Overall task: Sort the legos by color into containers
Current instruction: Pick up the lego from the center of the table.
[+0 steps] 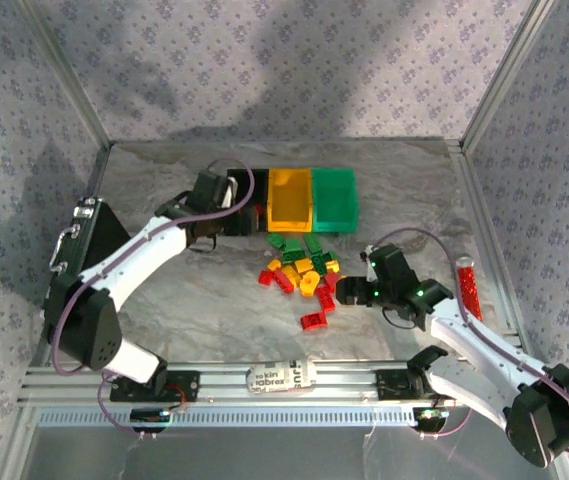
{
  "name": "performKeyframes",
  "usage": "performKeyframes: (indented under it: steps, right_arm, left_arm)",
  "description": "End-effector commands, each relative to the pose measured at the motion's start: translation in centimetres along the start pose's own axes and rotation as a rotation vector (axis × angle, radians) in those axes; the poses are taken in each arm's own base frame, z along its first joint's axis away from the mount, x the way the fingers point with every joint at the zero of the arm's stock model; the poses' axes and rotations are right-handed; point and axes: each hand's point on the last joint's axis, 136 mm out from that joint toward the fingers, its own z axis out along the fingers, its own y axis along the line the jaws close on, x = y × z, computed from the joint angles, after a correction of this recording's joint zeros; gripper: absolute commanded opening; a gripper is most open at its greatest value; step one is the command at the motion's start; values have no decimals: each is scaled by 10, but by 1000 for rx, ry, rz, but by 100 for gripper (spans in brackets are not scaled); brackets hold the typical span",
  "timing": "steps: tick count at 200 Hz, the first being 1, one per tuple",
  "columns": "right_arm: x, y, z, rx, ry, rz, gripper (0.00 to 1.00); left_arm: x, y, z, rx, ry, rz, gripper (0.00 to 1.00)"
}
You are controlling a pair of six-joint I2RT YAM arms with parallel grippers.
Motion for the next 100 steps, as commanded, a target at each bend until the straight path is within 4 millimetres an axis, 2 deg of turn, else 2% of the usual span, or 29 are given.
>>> performKeyframes:
  steps: [1, 21, 40, 100]
  right_arm:
    - [-9, 7, -6, 25, -17, -41, 78]
    - [-10, 9, -8, 31, -24, -42, 78]
    - [-9, 9, -10, 35, -29, -37, 77]
    - [-4, 7, -19, 25, -50, -21, 77]
  left_arm:
    - [38, -15, 3, -12, 60, 63, 86]
    - [71, -23, 10, -28, 115, 92, 81]
    - [92, -29, 16, -23, 147, 95, 77]
    - [136, -51, 41, -5, 240, 131, 72]
